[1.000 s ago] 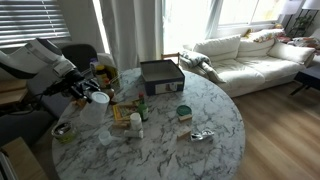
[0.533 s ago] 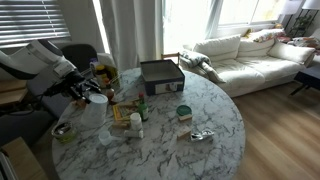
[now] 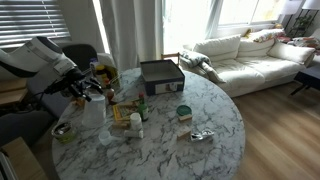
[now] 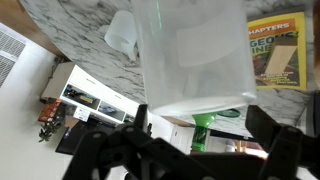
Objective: Pick up the clear cup and place it upside down on the table, pick up the clear measuring spoon and put it on top of the clear cup
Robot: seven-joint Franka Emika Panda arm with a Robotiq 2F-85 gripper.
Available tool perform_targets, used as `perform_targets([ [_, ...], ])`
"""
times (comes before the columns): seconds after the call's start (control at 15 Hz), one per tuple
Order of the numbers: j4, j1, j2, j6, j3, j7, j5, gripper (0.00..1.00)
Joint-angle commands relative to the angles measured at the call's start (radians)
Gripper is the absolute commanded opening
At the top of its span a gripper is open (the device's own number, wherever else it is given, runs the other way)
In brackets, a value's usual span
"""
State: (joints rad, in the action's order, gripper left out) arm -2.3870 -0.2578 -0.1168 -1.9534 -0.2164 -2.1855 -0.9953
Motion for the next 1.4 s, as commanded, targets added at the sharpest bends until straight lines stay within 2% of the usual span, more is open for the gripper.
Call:
perform_targets([
  [0.0,-0.014,0.012,0.018,0.009,-0.002,0.059,0.053,1.00],
  [0.2,-0.016,0.020,0.026,0.015,0.003,0.101,0.080,1.00],
  [0.6,-0.033,0.064,0.109,-0.040,0.033,0.195,0.210,1.00],
  [0.87,-0.049,0.097,0.201,-0.119,0.062,0.223,0.214,1.00],
  [0.93,-0.060,0.109,0.232,-0.152,0.073,0.210,0.169,1.00],
  [1.0,-0.004,0.092,0.151,-0.082,0.052,0.194,0.181,1.00],
  [1.33,-0.027,0.113,0.211,-0.120,0.062,0.209,0.179,1.00],
])
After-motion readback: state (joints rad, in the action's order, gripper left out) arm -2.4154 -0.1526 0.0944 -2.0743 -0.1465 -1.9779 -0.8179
